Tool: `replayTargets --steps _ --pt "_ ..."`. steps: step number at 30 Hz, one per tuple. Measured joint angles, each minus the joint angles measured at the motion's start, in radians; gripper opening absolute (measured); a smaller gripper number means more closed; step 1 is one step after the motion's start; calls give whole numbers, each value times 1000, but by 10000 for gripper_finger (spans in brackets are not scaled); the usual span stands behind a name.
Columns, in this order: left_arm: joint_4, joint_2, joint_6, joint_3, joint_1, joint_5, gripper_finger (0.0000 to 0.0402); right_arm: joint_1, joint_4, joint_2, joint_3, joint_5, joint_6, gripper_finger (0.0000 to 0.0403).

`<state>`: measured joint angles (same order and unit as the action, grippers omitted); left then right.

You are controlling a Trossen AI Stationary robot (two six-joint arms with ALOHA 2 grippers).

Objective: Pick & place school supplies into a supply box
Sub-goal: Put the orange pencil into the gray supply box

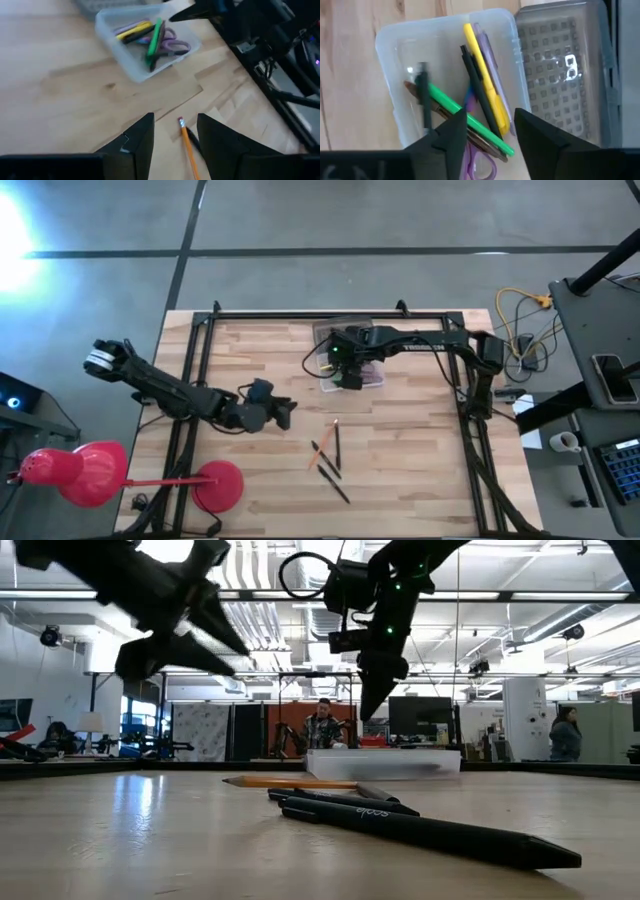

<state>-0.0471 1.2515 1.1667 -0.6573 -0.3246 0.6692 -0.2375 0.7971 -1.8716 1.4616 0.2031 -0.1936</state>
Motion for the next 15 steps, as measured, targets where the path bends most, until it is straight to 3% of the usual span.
replayTargets --steps 8,15 --pt "-80 53 -415 -149 50 -102 134 25 26 98 -6 -99 -18 197" --pt "-108 45 -513 -176 212 -353 134 53 103 222 -7 -74 199 198"
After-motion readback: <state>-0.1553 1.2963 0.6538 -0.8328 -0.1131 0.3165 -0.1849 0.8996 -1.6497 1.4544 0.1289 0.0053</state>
